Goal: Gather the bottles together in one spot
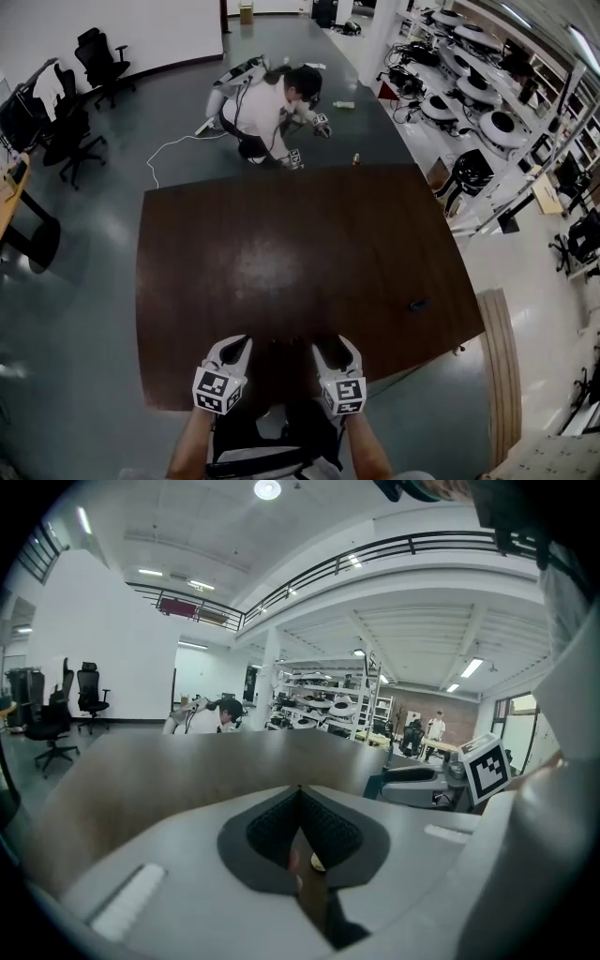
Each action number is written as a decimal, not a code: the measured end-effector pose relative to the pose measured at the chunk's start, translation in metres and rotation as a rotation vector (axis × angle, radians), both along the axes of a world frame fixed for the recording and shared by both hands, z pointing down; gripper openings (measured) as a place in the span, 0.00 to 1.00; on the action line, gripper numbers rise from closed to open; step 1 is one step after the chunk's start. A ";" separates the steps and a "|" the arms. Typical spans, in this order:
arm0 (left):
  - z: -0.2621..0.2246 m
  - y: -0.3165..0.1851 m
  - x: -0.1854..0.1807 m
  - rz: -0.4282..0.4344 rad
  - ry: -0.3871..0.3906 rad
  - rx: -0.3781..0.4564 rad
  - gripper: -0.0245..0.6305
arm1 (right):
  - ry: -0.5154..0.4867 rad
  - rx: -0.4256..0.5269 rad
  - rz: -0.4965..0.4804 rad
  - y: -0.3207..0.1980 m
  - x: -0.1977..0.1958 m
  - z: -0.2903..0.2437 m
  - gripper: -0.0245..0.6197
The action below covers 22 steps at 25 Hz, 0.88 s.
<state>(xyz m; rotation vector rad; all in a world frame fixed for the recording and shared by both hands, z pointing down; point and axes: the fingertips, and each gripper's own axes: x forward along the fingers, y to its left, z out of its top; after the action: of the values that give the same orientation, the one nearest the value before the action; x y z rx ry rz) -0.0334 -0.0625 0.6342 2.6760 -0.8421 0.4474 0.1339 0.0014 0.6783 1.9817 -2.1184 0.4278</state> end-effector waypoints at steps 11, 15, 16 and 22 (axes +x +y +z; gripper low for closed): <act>-0.079 0.002 0.010 0.080 0.021 0.069 0.04 | 0.038 0.082 0.037 0.005 0.000 -0.101 0.22; -0.092 0.006 0.021 0.131 0.040 0.100 0.04 | 0.038 0.133 0.078 -0.001 -0.002 -0.124 0.15; -0.095 0.007 0.025 0.146 0.049 0.104 0.04 | 0.034 0.142 0.092 -0.002 -0.001 -0.128 0.13; -0.109 0.017 0.040 0.255 0.091 0.109 0.04 | -0.063 0.124 0.200 0.005 -0.004 -0.130 0.04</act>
<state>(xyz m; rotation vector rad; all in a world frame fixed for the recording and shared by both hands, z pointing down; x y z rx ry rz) 0.0065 -0.0451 0.5247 2.8934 -0.5150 0.3421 0.1304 0.0068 0.5485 2.2910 -2.0360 0.4049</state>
